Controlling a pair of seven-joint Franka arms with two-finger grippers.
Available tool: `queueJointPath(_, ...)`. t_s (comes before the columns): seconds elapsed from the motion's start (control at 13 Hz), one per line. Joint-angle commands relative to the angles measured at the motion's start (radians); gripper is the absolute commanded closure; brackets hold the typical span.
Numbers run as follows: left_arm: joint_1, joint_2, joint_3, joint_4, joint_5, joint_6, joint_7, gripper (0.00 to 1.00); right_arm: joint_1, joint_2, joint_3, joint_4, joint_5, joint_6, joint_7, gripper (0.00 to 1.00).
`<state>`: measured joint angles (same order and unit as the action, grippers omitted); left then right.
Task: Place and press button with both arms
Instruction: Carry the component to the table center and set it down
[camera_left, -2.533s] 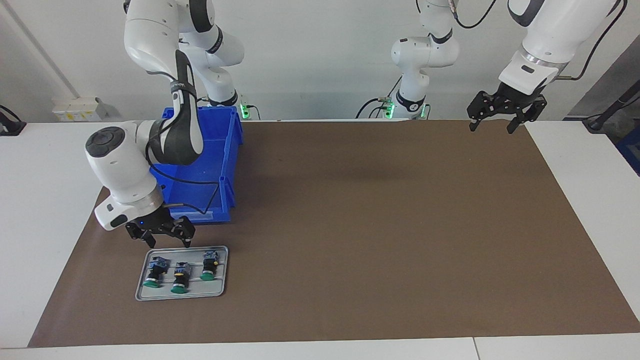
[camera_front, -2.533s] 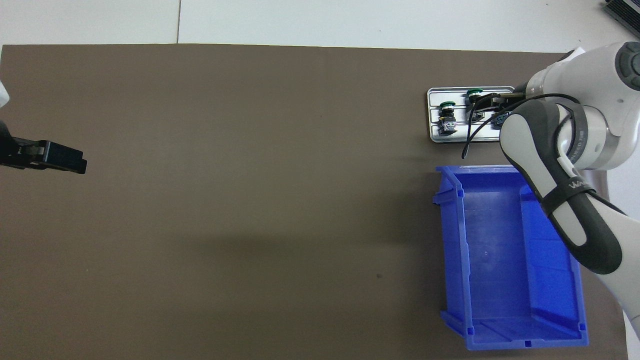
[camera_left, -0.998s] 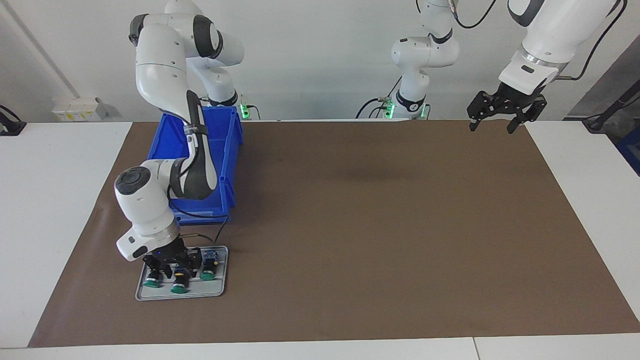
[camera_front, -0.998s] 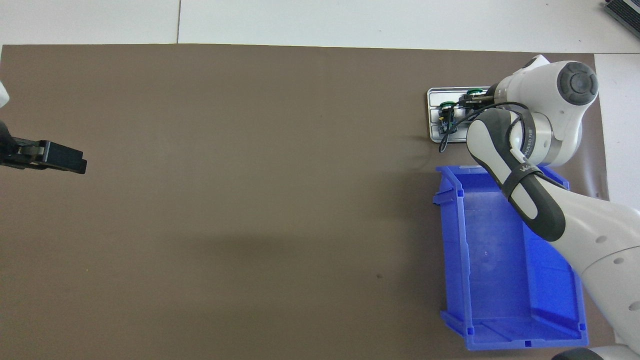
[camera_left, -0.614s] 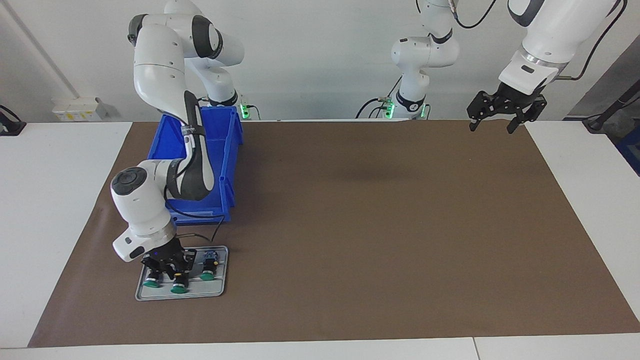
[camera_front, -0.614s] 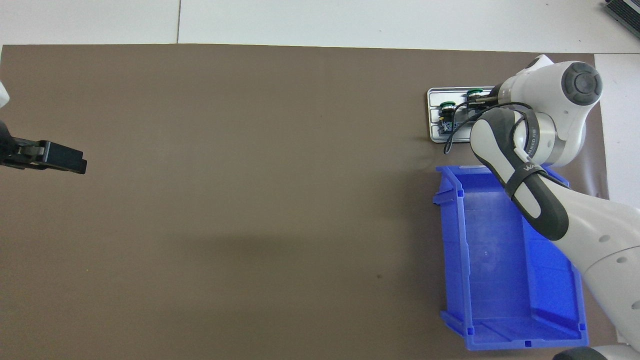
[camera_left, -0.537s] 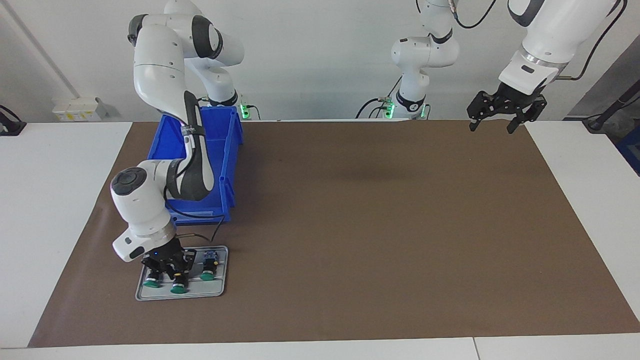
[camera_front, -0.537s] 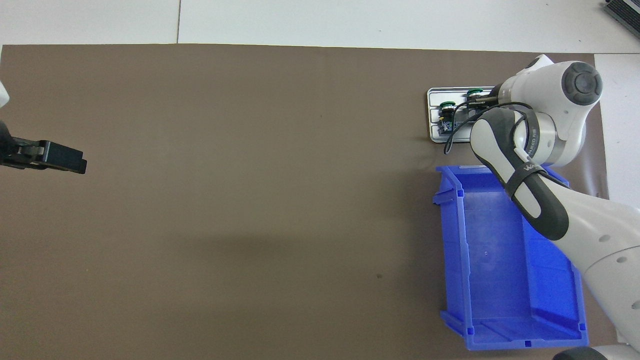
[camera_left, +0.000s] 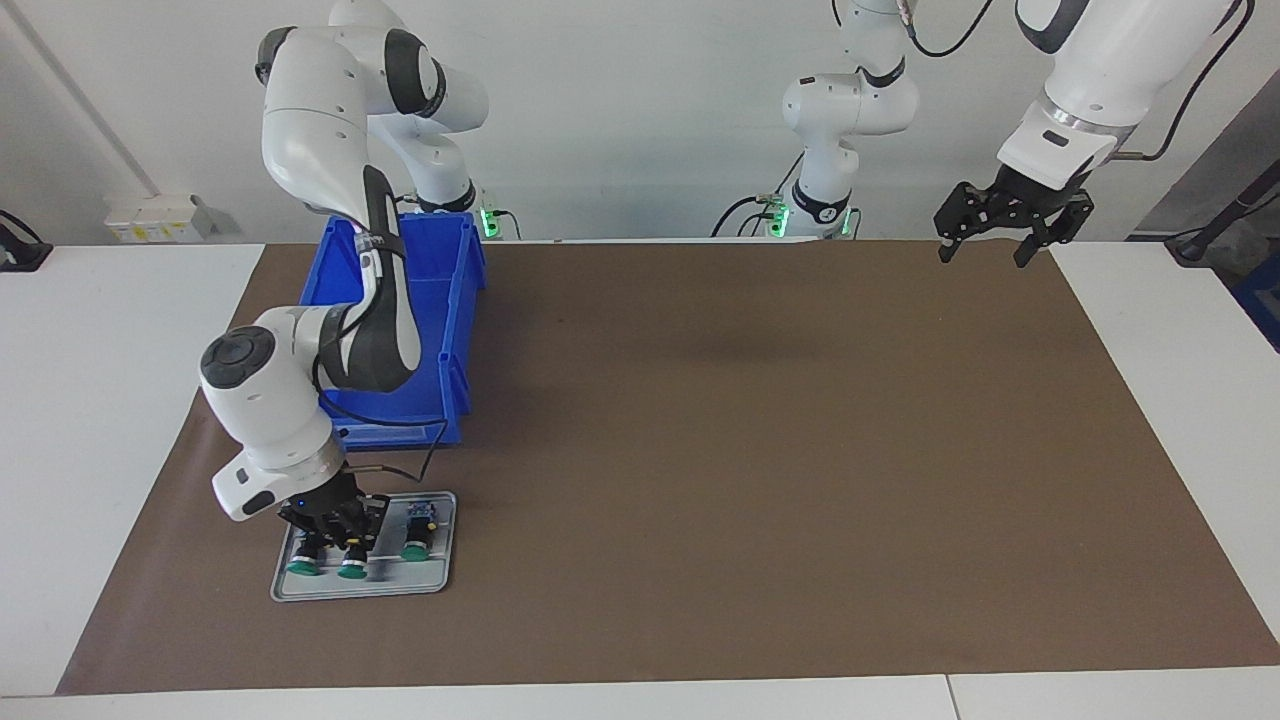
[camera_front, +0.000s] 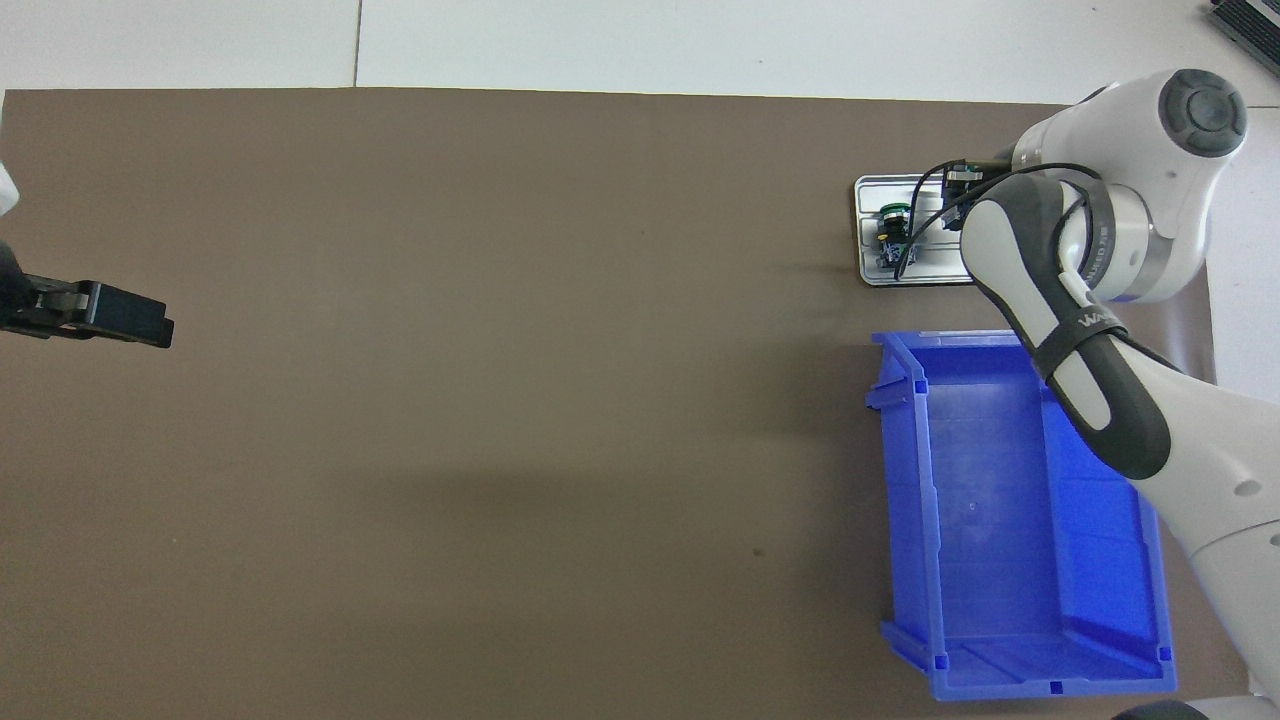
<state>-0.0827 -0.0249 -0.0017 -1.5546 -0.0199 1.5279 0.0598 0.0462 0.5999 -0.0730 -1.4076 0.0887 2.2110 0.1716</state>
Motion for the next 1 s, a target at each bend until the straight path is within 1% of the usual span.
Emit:
queueJointPath(0.0, 0.012, -0.024, -0.003, -0.027, -0.012, -0.005, 0.012, 0.0, 0.007, -0.061, 0.002, 0.036, 0.017, -0.069, 0.31, 1.0)
queueJointPath(0.23, 0.012, -0.024, -0.003, -0.027, -0.012, -0.005, 0.012, 0.0, 0.087, -0.13, 0.001, 0.026, 0.008, -0.137, 0.662, 1.0)
queueJointPath(0.38, 0.012, -0.024, -0.003, -0.027, -0.012, -0.005, 0.012, 0.0, 0.164, -0.144, -0.004, 0.024, -0.01, -0.166, 0.919, 1.0)
queueJointPath(0.54, 0.012, -0.026, -0.003, -0.027, -0.012, -0.006, 0.012, 0.0, 0.263, -0.167, -0.001, -0.017, -0.064, -0.151, 1.209, 1.0)
queueJointPath(0.69, 0.012, -0.024, -0.003, -0.027, -0.012, -0.006, 0.012, 0.0, 0.357, -0.19, -0.001, -0.063, -0.115, -0.146, 1.418, 1.0)
queueJointPath(0.84, 0.012, -0.024, -0.003, -0.027, -0.012, -0.006, 0.012, 0.0, 0.464, -0.19, 0.002, -0.102, -0.185, -0.146, 1.66, 1.0)
queueJointPath(0.92, 0.012, -0.024, -0.003, -0.027, -0.012, -0.005, 0.012, 0.0, 0.509, -0.189, 0.002, -0.126, -0.199, -0.122, 1.783, 1.0)
